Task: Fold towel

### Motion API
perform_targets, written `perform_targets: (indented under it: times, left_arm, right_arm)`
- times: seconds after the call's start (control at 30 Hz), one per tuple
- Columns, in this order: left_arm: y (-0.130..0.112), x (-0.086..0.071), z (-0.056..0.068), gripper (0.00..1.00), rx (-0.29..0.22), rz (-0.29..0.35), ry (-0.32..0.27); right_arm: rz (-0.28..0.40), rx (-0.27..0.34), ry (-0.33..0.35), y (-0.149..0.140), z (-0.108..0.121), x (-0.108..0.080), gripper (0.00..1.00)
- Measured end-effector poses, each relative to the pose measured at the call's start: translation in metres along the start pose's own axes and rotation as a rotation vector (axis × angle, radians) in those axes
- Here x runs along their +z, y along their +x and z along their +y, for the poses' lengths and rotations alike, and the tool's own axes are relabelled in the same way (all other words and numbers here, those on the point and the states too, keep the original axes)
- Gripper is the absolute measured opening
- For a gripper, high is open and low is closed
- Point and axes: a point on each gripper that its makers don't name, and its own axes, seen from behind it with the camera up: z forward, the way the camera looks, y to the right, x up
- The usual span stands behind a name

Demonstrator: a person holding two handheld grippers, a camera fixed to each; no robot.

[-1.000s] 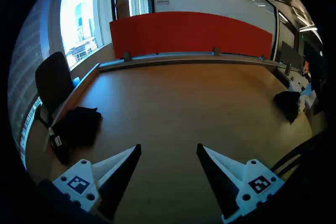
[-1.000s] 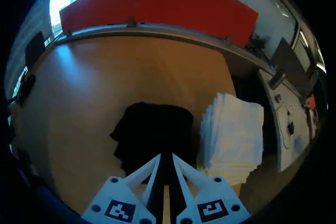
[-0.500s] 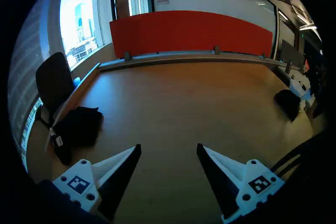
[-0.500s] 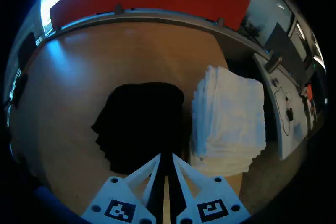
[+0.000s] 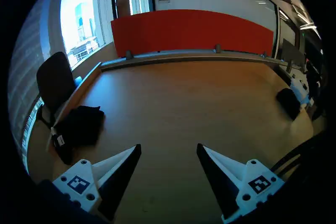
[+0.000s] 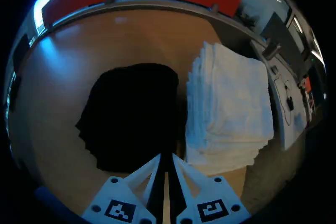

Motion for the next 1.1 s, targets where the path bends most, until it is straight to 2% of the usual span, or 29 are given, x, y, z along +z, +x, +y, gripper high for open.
perform_targets:
  times: [0.23,0.5,0.83,1.1]
  left_arm:
    - [0.000,-0.002,-0.004,0.98,0.000,-0.001,0.007]
    - [0.001,-0.003,-0.006,0.98,0.006,-0.002,0.010]
    - [0.004,0.000,-0.005,0.98,0.010,0.000,0.005]
    - [0.006,0.002,-0.006,0.99,0.006,0.005,0.003]
  right_arm:
    - [-0.020,0.010,-0.021,-0.008,0.003,0.011,0.05]
    - [-0.018,0.008,-0.032,-0.008,0.003,0.015,0.05]
    - [0.015,0.003,-0.033,-0.004,0.003,0.008,0.07]
    - [0.063,0.010,-0.036,0.003,0.004,-0.006,0.18]
